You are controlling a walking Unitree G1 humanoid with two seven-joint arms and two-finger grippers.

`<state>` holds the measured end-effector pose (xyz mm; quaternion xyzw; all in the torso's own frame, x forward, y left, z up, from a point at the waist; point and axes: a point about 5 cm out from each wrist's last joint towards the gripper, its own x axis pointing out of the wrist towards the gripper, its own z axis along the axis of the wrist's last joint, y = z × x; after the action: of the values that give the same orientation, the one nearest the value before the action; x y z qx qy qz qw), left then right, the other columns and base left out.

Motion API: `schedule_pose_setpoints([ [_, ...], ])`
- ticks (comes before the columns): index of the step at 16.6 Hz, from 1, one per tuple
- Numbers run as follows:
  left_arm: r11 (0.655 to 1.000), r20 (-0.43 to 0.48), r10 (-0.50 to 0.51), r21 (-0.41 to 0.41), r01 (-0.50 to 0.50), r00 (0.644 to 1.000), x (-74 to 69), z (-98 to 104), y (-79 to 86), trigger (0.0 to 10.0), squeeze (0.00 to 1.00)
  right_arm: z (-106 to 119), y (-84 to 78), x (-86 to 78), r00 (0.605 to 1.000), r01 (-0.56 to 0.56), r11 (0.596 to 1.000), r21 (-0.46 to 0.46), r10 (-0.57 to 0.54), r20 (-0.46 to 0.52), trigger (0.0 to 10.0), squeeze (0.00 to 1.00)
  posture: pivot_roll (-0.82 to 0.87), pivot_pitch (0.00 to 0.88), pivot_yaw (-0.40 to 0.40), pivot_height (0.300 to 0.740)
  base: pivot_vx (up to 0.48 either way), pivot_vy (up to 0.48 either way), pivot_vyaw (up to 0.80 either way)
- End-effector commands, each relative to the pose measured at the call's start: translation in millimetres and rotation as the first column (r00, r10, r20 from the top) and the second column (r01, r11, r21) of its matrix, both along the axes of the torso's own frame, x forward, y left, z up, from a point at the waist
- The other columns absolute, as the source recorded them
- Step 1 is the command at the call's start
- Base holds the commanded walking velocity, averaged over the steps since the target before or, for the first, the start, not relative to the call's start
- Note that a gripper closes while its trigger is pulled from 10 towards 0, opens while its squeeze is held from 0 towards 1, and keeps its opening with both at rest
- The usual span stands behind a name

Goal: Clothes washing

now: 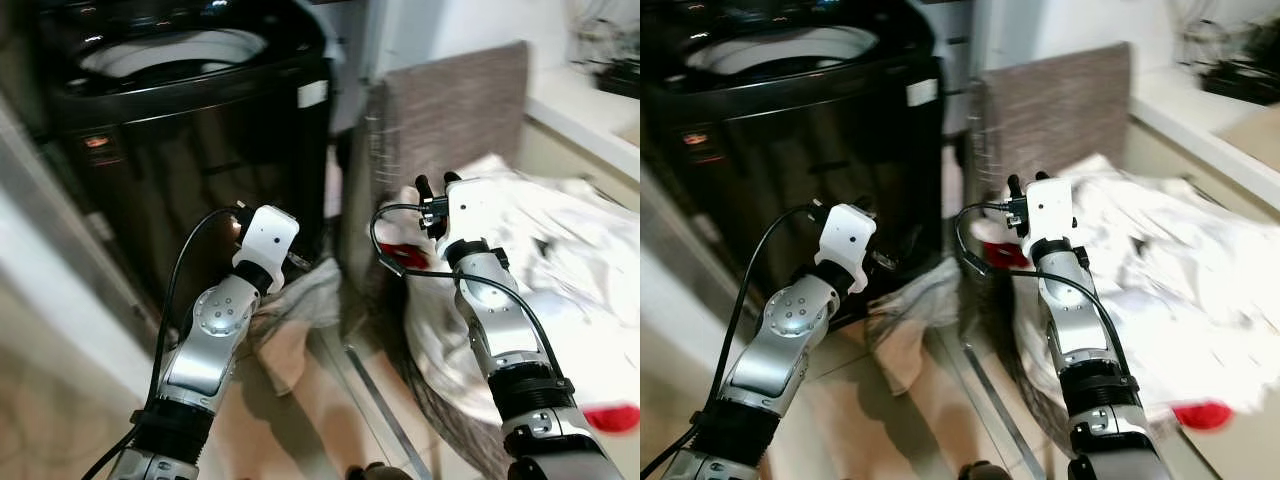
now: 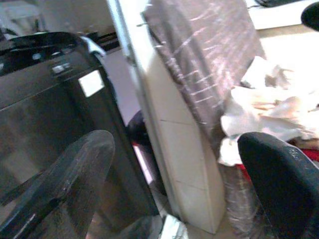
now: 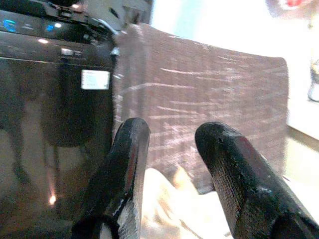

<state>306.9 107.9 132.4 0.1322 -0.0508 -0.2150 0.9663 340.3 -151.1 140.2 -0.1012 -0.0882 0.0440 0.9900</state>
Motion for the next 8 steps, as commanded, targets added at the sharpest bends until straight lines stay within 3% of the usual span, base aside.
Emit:
schedule_pose_setpoints([
  [1,1.0,-0.001,0.005,0.013,-0.005,1.0,1.0,-1.9,2.2,10.0,0.0,-5.5,-6.5,-1.8,0.999,0.027,1.0,0.005,-0.027,-0.017,10.0,0.0,-0.09,0.0,-0.012,0.74,0.0,0.0,-0.72],
  [6,1.0,-0.024,0.02,0.012,-0.02,1.0,1.0,-5.6,10.5,10.0,0.0,-21.5,-21.4,-10.1,0.995,0.077,0.997,0.008,-0.076,-0.068,10.0,0.0,-0.09,0.0,-0.011,0.74,0.0,0.0,-0.68],
  [8,1.0,-0.025,0.019,0.011,-0.019,0.999,1.6,-6.3,10.9,10.0,0.0,-27.2,-26.2,-8.5,0.983,0.15,0.988,0.029,-0.145,-0.112,10.0,0.0,-0.1,0.0,-0.007,0.736,0.0,0.0,-0.28],
])
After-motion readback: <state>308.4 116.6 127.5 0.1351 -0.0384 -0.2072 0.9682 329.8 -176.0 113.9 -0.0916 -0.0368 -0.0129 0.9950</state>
